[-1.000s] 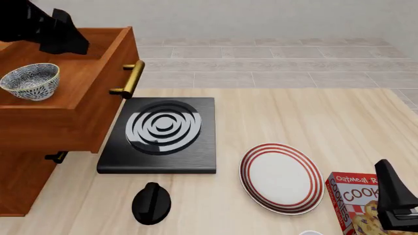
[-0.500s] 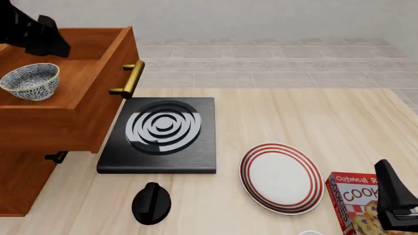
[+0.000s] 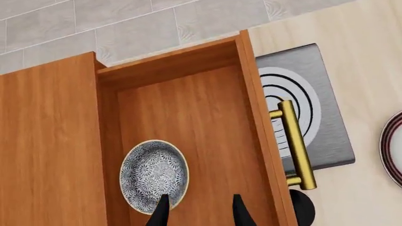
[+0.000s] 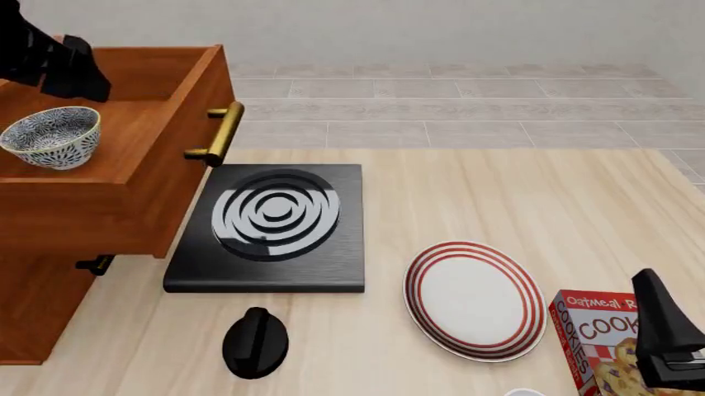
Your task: Pick the akita bowl in the top layer of the wooden cabinet and place it on the plate.
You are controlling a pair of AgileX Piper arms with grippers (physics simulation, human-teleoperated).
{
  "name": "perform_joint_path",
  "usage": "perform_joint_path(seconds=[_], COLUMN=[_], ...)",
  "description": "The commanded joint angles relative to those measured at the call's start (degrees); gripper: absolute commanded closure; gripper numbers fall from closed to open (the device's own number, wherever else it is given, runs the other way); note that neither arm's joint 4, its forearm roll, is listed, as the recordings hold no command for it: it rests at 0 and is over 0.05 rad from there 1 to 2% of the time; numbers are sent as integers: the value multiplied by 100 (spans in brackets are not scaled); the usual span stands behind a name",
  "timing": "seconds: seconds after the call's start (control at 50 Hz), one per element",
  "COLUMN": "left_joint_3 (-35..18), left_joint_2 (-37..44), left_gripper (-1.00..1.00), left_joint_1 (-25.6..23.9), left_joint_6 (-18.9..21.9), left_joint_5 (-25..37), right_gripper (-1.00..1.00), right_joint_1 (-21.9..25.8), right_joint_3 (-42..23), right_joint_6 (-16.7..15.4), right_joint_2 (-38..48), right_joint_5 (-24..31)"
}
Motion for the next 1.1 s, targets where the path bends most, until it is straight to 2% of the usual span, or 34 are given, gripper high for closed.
perform_joint_path(seconds=[0.02, 0.46, 0.48, 0.52, 0.64, 1.1], left_joint_3=[23, 495, 472, 508, 615, 1035], left_joint_2=[151, 339, 294, 339, 379, 405], left_gripper=[-100, -100, -100, -100, -100, -100], left_joint_1=[77, 168, -87, 117, 192, 319], left_joint_6=[64, 45, -183, -9, 37, -35], left_joint_5=[-75, -590, -604, -615, -719, -1048], right_gripper=[-100, -100, -100, -100, -100, -100], right_joint_1=[-15, -30, -29, -24, -18, -7], right_joint_3=[0, -2, -1, -2, 0, -10], right_joint_6=[23, 47, 45, 48, 41, 30], right_joint_2=[0, 0, 0, 0, 0, 0], right_joint_5=[-1, 5, 6, 9, 14, 30])
